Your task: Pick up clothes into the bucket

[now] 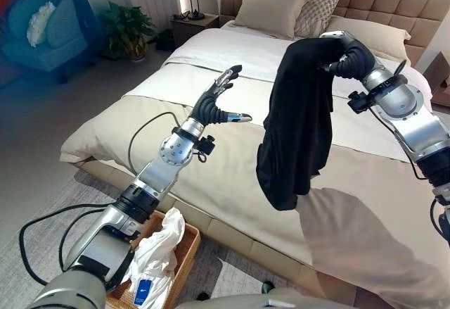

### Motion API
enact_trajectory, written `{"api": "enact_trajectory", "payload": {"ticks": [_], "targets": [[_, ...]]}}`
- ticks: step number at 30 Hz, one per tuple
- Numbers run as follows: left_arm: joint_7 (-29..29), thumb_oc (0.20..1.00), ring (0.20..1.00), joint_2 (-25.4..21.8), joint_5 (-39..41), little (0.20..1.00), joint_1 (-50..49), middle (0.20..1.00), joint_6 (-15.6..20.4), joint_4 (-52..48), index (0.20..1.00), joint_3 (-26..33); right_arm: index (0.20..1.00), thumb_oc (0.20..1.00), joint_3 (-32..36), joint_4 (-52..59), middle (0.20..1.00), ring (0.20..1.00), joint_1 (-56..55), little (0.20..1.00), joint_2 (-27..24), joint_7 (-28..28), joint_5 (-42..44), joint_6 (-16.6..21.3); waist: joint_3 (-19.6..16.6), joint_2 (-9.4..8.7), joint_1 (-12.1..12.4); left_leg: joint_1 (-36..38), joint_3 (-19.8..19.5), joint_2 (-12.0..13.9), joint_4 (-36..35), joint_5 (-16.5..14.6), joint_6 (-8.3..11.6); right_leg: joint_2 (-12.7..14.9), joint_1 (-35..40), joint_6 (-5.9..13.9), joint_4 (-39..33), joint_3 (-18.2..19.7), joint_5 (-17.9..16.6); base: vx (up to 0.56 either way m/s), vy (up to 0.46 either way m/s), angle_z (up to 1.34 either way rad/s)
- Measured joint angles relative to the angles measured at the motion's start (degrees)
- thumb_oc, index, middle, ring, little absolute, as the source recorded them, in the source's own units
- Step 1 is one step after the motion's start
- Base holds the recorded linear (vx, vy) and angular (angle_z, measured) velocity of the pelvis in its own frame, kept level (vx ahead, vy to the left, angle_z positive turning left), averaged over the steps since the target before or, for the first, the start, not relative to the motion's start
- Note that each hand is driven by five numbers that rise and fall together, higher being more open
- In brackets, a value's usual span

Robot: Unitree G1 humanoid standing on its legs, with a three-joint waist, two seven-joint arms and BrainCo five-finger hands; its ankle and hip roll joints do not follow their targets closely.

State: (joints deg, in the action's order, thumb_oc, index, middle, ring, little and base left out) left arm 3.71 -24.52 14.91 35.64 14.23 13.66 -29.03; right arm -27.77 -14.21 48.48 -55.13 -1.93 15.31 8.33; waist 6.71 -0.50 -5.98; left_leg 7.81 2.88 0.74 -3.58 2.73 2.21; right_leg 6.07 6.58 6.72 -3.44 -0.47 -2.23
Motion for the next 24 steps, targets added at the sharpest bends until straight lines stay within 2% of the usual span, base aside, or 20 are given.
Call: {"api": "enact_trajectory", "payload": {"ticks": [6, 11, 16, 18, 22, 23, 24], "targets": [[-0.5, 1.0, 1.0, 2.78, 1.19, 1.0, 0.48, 1.0, -1.29, 3.41, 1.0, -3.82, 0.2, 0.2, -1.26, 9.83, 0.2, 0.2, -0.3, 0.2, 0.53, -1.57, 3.48, 0.38, -0.88, -0.02, -0.04, 0.53, -0.11, -0.08, -0.2, 0.0, 0.0, 0.07, 0.54, 0.0, -0.07, -0.13, 0.0, 0.0, 0.0, 0.0], [-2.22, 1.0, 1.0, 5.0, 7.61, 1.0, 0.73, 1.0, -1.76, 4.18, 1.0, -5.92, 0.2, 0.2, -2.16, 12.07, 0.2, 0.2, -0.32, 0.2, 2.52, -2.46, 4.42, 0.45, -1.19, -0.11, -0.02, 0.54, -0.17, -0.14, -0.24, 0.0, 0.0, 0.13, 0.56, 0.0, -0.04, -0.17, 0.0, 0.0, 0.0, 0.0], [-7.06, 1.0, 1.0, 5.07, 25.4, 1.0, 1.44, 1.0, -4.44, 2.18, 1.0, -10.18, 0.2, 0.2, -2.35, 12.21, 0.2, 0.2, -0.37, 0.2, 2.88, -2.53, 4.71, 0.43, -1.21, -0.1, -0.07, 0.52, -0.34, -0.19, -0.24, 0.01, -0.01, 0.21, 0.61, 0.01, -0.04, -0.31, 0.01, 0.0, 0.0, 0.0], [-10.28, 1.0, 1.0, 3.11, 34.51, 1.0, 2.02, 1.0, -6.67, -0.69, 1.0, -13.12, 0.2, 0.2, -2.43, 12.24, 0.2, 0.2, -0.44, 0.2, 2.87, -2.53, 6.26, 0.43, -1.24, -0.04, -0.46, 0.49, -0.59, -0.21, -0.23, 0.01, -0.01, 0.23, 0.73, 0.01, -0.05, -0.55, 0.01, 0.0, 0.01, 0.05], [-13.48, 1.0, 1.0, -1.2, 43.37, 1.0, 4.0, 1.0, -9.51, -3.55, 1.0, -17.13, 0.2, 0.2, -3.87, 12.68, 0.2, 0.2, -0.45, 0.2, 2.2, -2.53, 6.87, 0.44, -1.34, 0.1, -1.08, 0.46, -1.26, -0.22, -0.22, 0.02, -0.01, 0.27, 1.08, 0.01, -0.14, -1.27, 0.02, 0.01, 0.013, 0.08], [-14.0, 0.555, 0.555, -1.41, 44.69, 0.555, 4.26, 0.555, -10.1, -3.64, 0.555, -17.35, 0.2, 0.2, -4.36, 12.69, 0.2, 0.2, -0.44, 0.2, 2.2, -2.52, 6.89, 0.44, -1.34, 0.1, -1.07, 0.45, -1.38, -0.22, -0.2, 0.02, 0.0, 0.27, 1.14, 0.01, -0.17, -1.41, 0.02, 0.0, 0.01, 0.07], [-14.24, 0.2, 0.2, -1.61, 45.07, 0.2, 4.24, 0.2, -10.18, -3.65, 0.2, -17.42, 0.2, 0.2, -4.52, 12.71, 0.2, 0.2, -0.46, 0.2, 2.21, -2.53, 6.89, 0.44, -1.35, 0.11, -1.01, 0.45, -1.42, -0.23, -0.21, 0.02, 0.0, 0.26, 1.17, 0.01, -0.17, -1.47, 0.02, 0.0, 0.012, 0.04]]}}
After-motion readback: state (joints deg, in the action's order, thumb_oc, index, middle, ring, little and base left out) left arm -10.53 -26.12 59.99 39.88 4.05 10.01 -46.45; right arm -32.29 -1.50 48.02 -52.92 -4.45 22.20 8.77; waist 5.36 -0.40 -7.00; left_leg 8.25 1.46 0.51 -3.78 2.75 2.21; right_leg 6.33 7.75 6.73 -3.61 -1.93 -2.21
